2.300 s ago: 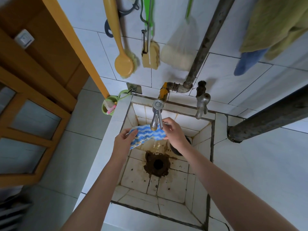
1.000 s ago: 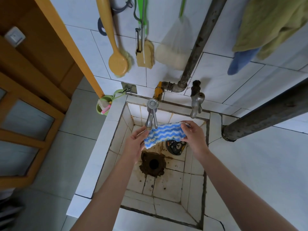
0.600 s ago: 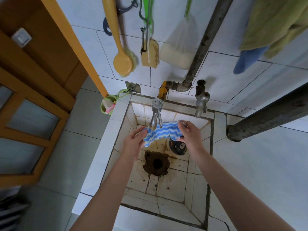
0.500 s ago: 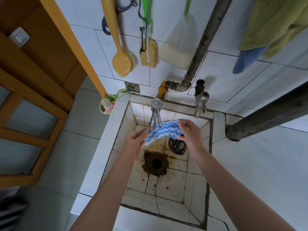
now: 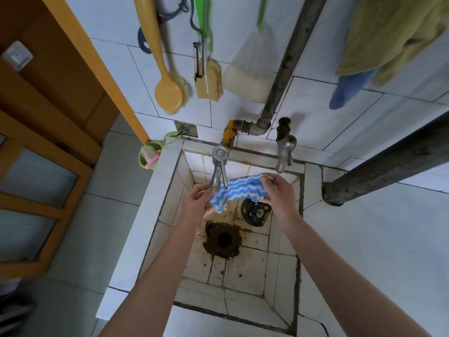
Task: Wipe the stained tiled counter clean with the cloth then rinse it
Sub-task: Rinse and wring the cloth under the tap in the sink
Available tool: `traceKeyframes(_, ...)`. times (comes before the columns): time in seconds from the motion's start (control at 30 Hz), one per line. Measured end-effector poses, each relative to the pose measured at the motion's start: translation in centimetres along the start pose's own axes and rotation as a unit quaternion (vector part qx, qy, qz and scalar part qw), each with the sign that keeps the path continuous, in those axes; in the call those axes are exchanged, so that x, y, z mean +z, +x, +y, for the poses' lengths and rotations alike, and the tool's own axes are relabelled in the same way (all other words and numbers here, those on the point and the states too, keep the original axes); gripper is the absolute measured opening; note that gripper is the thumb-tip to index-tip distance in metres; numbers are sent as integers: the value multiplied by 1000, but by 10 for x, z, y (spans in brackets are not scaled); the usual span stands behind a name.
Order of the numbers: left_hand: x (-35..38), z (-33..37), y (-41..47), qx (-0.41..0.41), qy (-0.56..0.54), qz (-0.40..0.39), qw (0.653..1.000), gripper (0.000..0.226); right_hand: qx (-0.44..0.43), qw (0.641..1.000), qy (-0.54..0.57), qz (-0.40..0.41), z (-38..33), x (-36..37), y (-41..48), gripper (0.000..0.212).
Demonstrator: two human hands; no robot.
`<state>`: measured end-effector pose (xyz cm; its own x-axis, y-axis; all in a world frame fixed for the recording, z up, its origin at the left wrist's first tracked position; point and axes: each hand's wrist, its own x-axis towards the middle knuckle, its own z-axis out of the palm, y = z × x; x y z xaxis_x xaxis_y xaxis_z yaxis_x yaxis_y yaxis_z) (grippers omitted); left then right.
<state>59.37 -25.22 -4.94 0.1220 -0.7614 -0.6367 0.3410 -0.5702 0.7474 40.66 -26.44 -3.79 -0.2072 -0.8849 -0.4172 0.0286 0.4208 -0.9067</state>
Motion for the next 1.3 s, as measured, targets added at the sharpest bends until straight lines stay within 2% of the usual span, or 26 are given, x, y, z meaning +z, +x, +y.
traceKeyframes(0.4,-5,2,4,11,-67,1,998,16,11,1000,3,-5,-1,6,-1,11)
traceKeyframes(0.53,-12,2,7,-15,-47,-13,999,34,3,1000,7,-11,-3,12,-2,7)
traceKeyframes(0.7,-17,2,6,-16,11,-11,1000,14,9,1000,14,-7,-3,13,-1,4)
traceKeyframes(0.87,-20,5,2,19,47,-5,999,8,9,1000,14,-8,-3,13,-1,8)
traceKeyframes(1.3,-9,-2,9,34,23,-28,999,17,20,999,-7,28,4,1,4,9)
